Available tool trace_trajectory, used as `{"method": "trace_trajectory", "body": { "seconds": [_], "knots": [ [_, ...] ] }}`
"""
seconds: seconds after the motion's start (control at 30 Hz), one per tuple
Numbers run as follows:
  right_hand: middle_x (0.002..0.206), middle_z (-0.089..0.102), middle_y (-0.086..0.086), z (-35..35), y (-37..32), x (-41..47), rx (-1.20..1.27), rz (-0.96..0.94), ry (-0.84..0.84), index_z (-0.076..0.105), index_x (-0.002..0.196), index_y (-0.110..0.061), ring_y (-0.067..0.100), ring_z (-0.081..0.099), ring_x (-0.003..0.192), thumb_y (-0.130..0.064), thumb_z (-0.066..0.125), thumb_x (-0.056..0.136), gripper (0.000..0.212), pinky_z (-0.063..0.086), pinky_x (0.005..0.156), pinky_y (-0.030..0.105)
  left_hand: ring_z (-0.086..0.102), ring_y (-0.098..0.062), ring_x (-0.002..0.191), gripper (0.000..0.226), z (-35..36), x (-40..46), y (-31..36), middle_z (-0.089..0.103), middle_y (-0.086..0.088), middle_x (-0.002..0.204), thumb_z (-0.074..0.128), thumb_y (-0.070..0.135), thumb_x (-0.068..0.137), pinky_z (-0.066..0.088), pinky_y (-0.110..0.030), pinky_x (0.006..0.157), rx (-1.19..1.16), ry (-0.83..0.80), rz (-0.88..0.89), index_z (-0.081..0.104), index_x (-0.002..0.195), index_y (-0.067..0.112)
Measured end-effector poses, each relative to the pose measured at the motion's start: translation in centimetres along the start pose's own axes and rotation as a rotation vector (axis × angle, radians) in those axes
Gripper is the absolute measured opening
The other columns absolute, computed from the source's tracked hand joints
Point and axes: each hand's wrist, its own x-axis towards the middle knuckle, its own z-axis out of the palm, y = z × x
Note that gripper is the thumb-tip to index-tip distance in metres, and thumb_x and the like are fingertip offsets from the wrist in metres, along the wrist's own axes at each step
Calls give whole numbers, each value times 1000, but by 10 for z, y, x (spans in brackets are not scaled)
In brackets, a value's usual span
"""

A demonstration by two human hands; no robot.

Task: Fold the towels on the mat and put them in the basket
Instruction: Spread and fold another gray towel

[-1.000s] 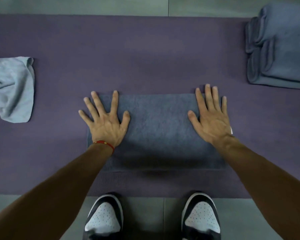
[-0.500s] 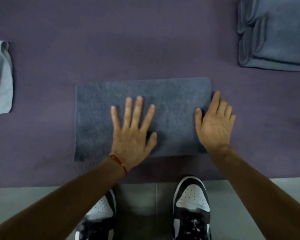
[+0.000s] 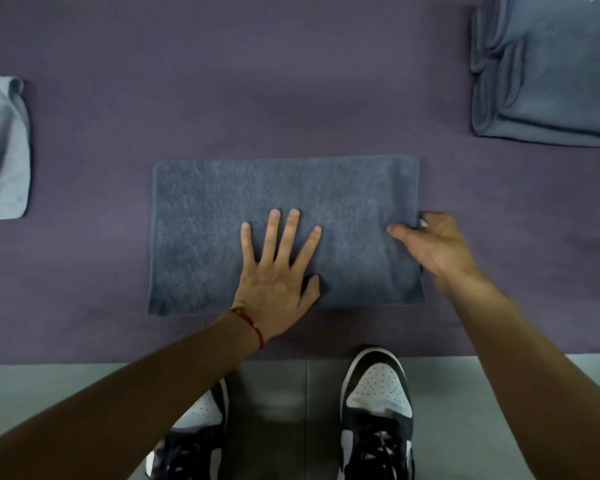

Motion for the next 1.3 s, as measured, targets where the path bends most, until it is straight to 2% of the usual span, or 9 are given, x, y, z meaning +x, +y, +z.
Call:
{"method": "trace_trajectory", "body": {
  "seconds": [0.2, 0.33, 0.43, 0.63, 0.73, 0.8, 0.9, 1.03, 1.3],
  "knots": [
    [97, 74, -10, -8, -43, -31, -57, -190, -163, 67, 104, -29, 19, 72, 91, -38, 76, 81, 26, 60, 83, 41, 37, -20, 139, 59, -45, 0, 3, 44, -3, 149, 51, 39, 89, 33, -42, 115, -645, 147, -54, 44, 145, 22],
    [85, 74, 0, 31, -86, -63, 72, -348, -363, 64, 98, -18, 16, 72, 69, -25, 76, 86, 18, 56, 50, 34, 64, -8, 103, 32, -85, -2, -11, 70, 4, 114, 62, 28, 92, 53, -33, 94, -1448, 67, -456, 65, 122, 19],
    [83, 70, -6, 75, -114, -81, -17, -499, -369, 63, 91, -23, 15, 71, 68, -41, 76, 81, 25, 59, 59, 40, 65, -15, 88, 25, -97, -11, -41, 70, -3, 101, 50, 30, 101, 55, -30, 71, -1761, 85, -622, 68, 113, 18],
    [109, 71, -11, 145, -131, -104, -80, -592, -648, 64, 119, -23, 6, 72, 83, -39, 65, 92, 32, 60, 81, 34, 69, -16, 89, 29, -69, -39, -106, 74, 1, 90, 58, 45, 88, 56, -39, 83, -1459, 275, -918, 71, 92, 19],
    [111, 68, -13, 149, -120, -93, -198, -709, -494, 65, 119, -25, 1, 66, 90, -31, 62, 94, 26, 52, 84, 20, 64, -2, 77, 18, -48, -48, -119, 70, 13, 81, 73, 41, 82, 57, -32, 78, -1186, 240, -802, 67, 91, 27],
    [113, 64, -11, 144, -116, -83, -281, -785, -336, 64, 118, -24, 3, 61, 98, -24, 60, 94, 24, 48, 83, 18, 69, -2, 89, 35, -42, -48, -119, 73, 13, 97, 76, 37, 81, 58, -33, 83, -1120, 188, -733, 66, 113, 28],
    [137, 51, -4, 142, -117, -62, -489, -975, -140, 58, 129, -21, 16, 44, 126, -22, 59, 94, 36, 42, 101, 32, 66, -12, 108, 61, -43, -47, -117, 70, 1, 119, 77, 27, 81, 52, -29, 98, -954, 292, -771, 55, 137, 21],
    [160, 31, 0, 144, -128, -41, -725, -1080, -81, 42, 149, -23, 24, 25, 147, -33, 53, 98, 54, 29, 112, 48, 62, -17, 115, 54, -42, -48, -123, 67, -2, 126, 71, 24, 87, 46, -26, 102, -849, 390, -746, 55, 139, 19],
    [131, 57, 2, 161, -141, -10, -836, -1112, 69, 47, 142, -23, 28, 52, 114, -32, 38, 104, 40, 33, 95, 47, 65, -24, 90, 21, -19, -59, -121, 69, -7, 100, 60, 19, 94, 53, -36, 81, -705, 399, -790, 61, 113, 9]
  ]
}}
